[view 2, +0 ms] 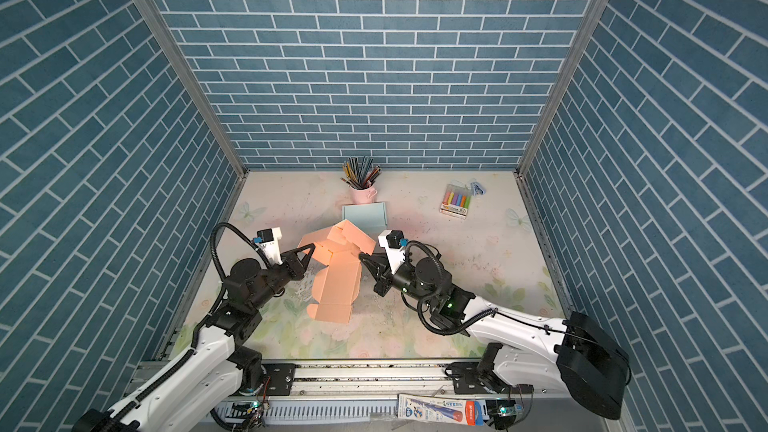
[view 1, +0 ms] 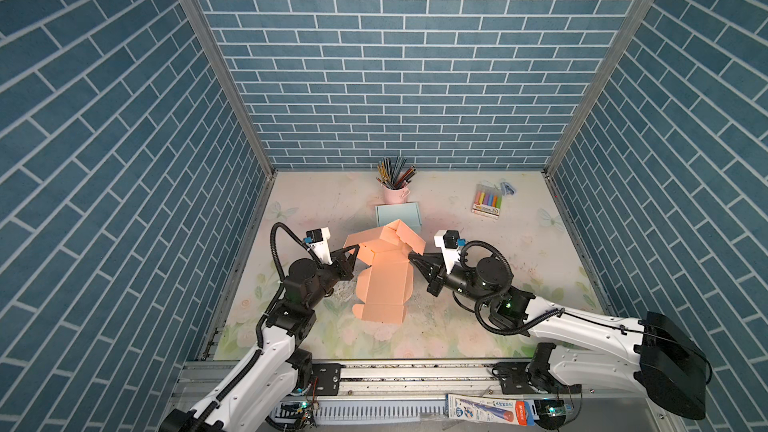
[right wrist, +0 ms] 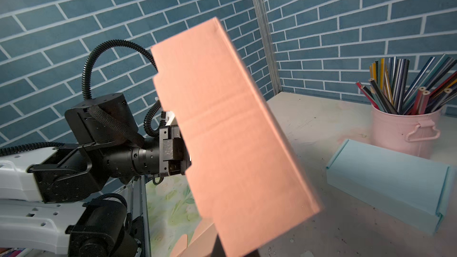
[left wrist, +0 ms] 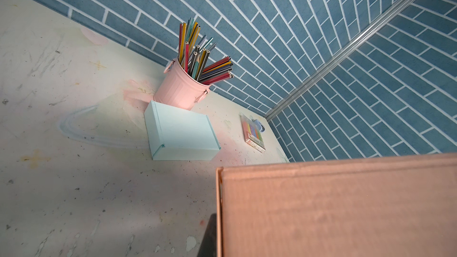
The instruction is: Fold the paper box
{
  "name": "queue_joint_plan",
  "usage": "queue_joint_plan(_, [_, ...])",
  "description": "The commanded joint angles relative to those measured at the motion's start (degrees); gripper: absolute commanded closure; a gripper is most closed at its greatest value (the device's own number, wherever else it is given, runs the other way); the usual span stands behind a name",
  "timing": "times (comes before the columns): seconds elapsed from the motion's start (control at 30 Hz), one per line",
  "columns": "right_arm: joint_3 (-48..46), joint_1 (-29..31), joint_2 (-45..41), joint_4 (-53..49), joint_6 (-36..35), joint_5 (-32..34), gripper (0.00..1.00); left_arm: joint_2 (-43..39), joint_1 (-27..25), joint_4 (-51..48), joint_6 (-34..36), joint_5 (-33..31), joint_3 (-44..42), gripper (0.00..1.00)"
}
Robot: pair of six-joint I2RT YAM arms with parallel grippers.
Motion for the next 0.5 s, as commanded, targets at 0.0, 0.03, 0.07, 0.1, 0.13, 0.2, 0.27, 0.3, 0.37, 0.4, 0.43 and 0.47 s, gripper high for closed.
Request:
queue_joint_plan(0.0, [2.8,-0.2,1.1,-0.6,-0.2,-0.4,0.97,-0.1,0.3,1.8,0.4,1.2,0.0,1.00])
queue_joint_plan(0.03, [3.2,-0.2,1.5,-1.4,0.0,-0.3,0.97,0.0,0.2,2.0,0.4,1.2,0.0,1.00])
queue_joint_plan(0.07, [3.5,-0.2,1.8,-2.1,0.0,-0.3,0.97,0.1,0.2,2.0,0.3,1.2,0.0,1.00])
queue_joint_plan(0.1, [3.8,-0.2,2.1,-2.6,-0.1,-0.2,0.97,0.1,0.2,2.0,0.3,1.3,-0.1,1.00])
queue_joint_plan(0.13, [4.0,-0.2,2.2,-3.1,-0.1,-0.1,0.97,0.1,0.1,2.1,0.3,1.3,-0.1,1.00])
queue_joint_plan(0.2, [4.0,-0.2,2.1,-3.7,-0.1,0.1,0.97,0.0,0.2,2.0,0.3,1.2,-0.2,1.00])
queue_joint_plan(0.27, [3.9,-0.2,1.6,-4.3,0.0,0.4,0.97,-0.2,0.2,1.8,0.4,1.0,-0.4,1.00])
queue_joint_plan(0.3, [3.7,-0.2,1.3,-4.6,-0.2,0.5,0.97,-0.2,0.3,1.7,0.4,0.9,-0.4,1.00])
queue_joint_plan(0.37, [3.6,-0.2,0.4,-5.4,-0.4,0.9,0.97,-0.2,0.2,1.6,0.5,0.8,-0.5,1.00])
queue_joint_plan(0.4, [3.4,-0.2,-0.2,-5.8,-0.7,1.0,0.97,-0.2,0.2,1.6,0.5,0.7,-0.6,1.00])
queue_joint_plan(0.43, [3.2,-0.2,-0.9,-6.2,-0.9,1.1,0.97,-0.1,0.3,1.5,0.7,0.6,-0.6,1.00])
queue_joint_plan(0.47, [2.9,-0.2,-1.7,-6.4,-1.2,0.9,0.96,-0.1,0.4,1.4,0.9,0.5,-0.6,1.00])
